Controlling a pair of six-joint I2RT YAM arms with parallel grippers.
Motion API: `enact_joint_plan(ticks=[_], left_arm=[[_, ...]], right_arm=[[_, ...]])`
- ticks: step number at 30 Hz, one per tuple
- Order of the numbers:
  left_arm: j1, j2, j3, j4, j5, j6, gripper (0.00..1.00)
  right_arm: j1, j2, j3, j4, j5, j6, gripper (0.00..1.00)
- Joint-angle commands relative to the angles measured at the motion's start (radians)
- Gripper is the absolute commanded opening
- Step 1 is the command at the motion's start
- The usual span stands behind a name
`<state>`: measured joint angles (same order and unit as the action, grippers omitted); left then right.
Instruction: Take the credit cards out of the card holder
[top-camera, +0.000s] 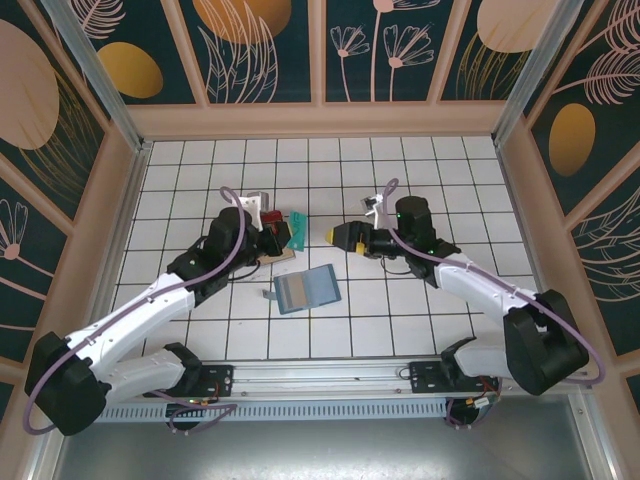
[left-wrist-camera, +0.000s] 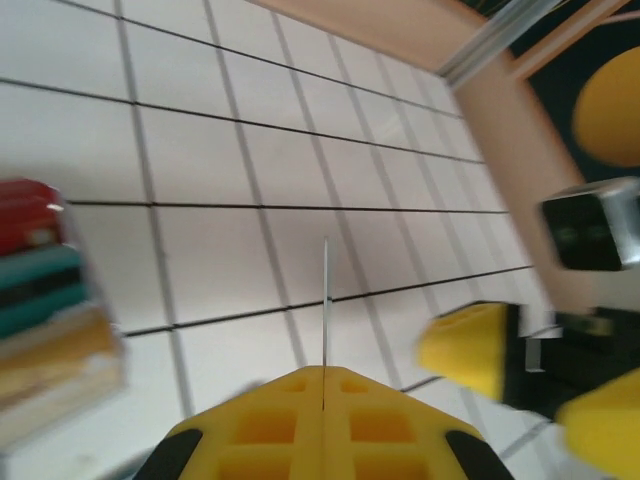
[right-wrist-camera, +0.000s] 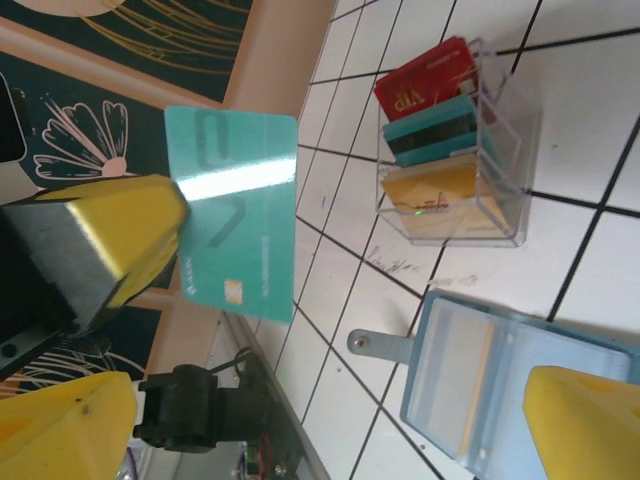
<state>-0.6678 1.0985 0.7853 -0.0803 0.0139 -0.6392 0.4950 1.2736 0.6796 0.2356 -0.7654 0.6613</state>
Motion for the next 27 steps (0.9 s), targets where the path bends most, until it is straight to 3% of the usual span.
enact_joint_plan(ticks=[1, 6, 11, 19, 27], left_arm=[[-0.002, 0.009, 0.037, -0.127, -0.191, 0.278, 0.00], [0.001, 0.071, 0.096, -0.181, -0.323, 0.481, 0.00], [0.011, 0.190, 0.178, -0.249, -0.366, 0.731, 0.00], [0.032, 0.247, 0.212, -0.252, -0.301, 1.098, 0.00], [0.050, 0.318, 0.227, -0.272, -0.238, 1.321, 0.00]], right_arm=[[-0.023, -0.039, 0.026, -0.059, 0.021, -0.055, 0.99], [-0.055, -0.077, 0.025, -0.088, 0.014, -0.081, 0.99], [-0.085, -0.098, 0.013, -0.090, -0.007, -0.091, 0.99], [-0.106, -0.133, -0.012, -0.082, -0.010, -0.092, 0.99], [-0.113, -0.136, -0.022, -0.074, -0.015, -0.092, 0.99]])
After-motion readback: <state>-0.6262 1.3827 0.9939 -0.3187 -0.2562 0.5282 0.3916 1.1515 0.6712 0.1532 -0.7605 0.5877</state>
